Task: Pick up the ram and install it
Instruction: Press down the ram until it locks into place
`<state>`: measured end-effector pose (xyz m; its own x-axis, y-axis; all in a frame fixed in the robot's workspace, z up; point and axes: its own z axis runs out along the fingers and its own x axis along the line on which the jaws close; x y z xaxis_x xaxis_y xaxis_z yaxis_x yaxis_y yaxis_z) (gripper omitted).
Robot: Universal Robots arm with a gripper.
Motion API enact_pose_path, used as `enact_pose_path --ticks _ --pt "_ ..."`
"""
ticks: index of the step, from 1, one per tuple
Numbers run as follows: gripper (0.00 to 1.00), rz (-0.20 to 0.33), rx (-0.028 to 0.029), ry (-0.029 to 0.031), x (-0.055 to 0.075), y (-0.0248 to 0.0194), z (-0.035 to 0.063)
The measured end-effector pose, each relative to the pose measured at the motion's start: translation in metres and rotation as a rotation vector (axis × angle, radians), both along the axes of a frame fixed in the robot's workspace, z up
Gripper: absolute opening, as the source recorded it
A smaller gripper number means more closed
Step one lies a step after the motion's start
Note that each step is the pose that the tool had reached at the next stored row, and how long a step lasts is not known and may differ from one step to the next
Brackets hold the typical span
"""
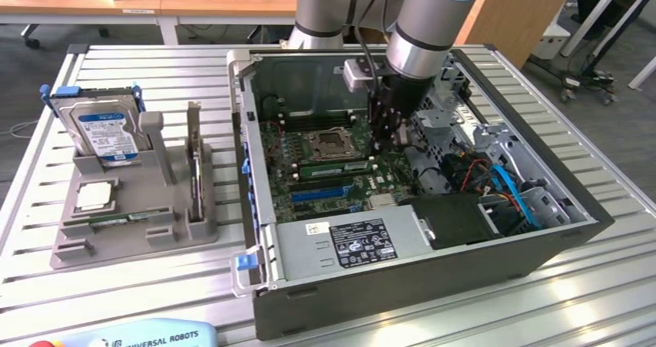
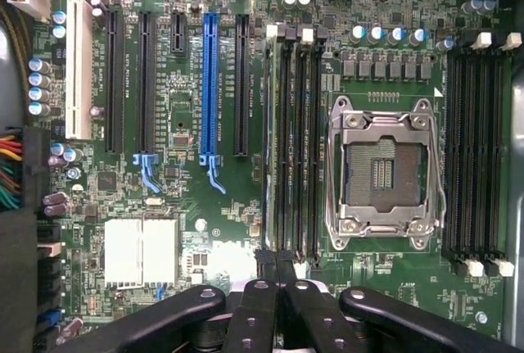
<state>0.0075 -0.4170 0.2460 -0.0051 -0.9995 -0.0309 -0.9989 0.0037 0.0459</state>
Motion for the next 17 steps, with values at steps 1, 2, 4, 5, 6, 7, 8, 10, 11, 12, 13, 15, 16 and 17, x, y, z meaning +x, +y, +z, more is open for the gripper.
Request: enact_pose_path --ticks 1,2,4,5,6,7,8,10,11,12,13,15,16,17 --pt "0.1 0.0 0.0 0.0001 0.0 0.0 -0.001" --pt "0.1 0.0 0.0001 0.0 0.0 0.0 -0.0021" --pt "0.1 0.0 0.0 0.0001 0.0 0.0 -0.0041" --pt "0.1 0.0 0.0 0.0 0.0 0.0 -0.0053" --pt "0.1 0.0 0.0 0.0001 0.0 0.0 -0.0063" --pt "0.1 0.0 0.0 0.0001 0.0 0.0 -0.007" --pt "0.1 0.0 0.0001 0.0 0.0 0.0 -0.0076" --pt "0.1 0.0 -0.0001 0.0001 0.0 -0.0001 -0.0076" --pt "0.1 0.0 -0.0001 0.0001 0.0 0.0 -0.0076" --pt "0.1 0.0 -0.0001 0.0001 0.0 -0.0001 -0.0076" --pt "0.1 0.0 0.0004 -0.0001 0.0002 0.0 -0.0079" --pt "0.1 0.0 0.0006 0.0001 0.0017 0.0 -0.0081" --pt "0.1 0.0 0.0006 0.0001 0.0019 0.0 -0.0081" --pt "0.1 0.0 0.0006 0.0001 0.0019 0.0 -0.0082"
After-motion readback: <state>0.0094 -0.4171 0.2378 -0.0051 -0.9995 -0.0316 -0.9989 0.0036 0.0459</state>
